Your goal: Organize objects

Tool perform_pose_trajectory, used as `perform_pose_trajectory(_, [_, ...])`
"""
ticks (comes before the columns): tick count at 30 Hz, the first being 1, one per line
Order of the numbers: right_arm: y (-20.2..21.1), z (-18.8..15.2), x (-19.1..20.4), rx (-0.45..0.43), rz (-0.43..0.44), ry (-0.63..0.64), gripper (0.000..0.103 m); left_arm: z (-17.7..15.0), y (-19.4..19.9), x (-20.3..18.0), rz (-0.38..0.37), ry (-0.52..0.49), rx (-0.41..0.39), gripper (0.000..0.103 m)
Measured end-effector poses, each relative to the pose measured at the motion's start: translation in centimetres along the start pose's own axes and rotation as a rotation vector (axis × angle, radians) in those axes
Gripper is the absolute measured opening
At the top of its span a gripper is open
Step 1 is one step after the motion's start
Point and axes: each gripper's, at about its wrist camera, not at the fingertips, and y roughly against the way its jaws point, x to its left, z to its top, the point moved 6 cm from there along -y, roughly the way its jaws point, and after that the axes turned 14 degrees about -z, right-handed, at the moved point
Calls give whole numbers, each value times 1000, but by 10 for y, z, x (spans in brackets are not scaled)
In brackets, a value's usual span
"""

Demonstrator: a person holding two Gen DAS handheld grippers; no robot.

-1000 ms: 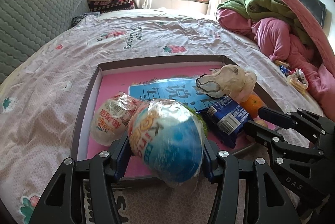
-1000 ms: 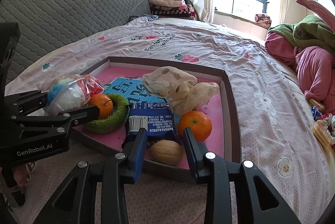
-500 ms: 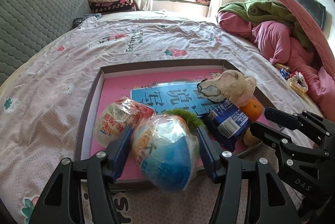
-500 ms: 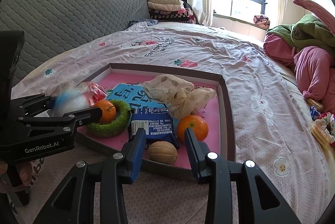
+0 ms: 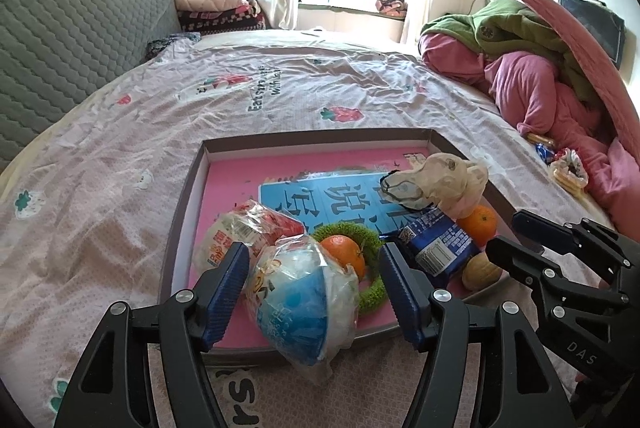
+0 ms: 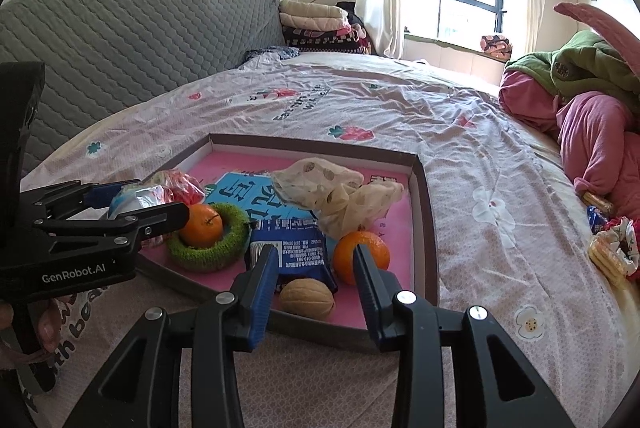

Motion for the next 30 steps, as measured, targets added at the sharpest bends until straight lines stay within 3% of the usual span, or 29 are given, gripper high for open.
perform_pose_trajectory(3, [3, 1, -1, -8, 4, -6, 51, 2, 4, 0, 0, 6, -9, 72])
perform_pose_trajectory(30, [42, 3, -7, -88, 9, -71, 66, -1, 54, -15, 17, 33, -65, 78])
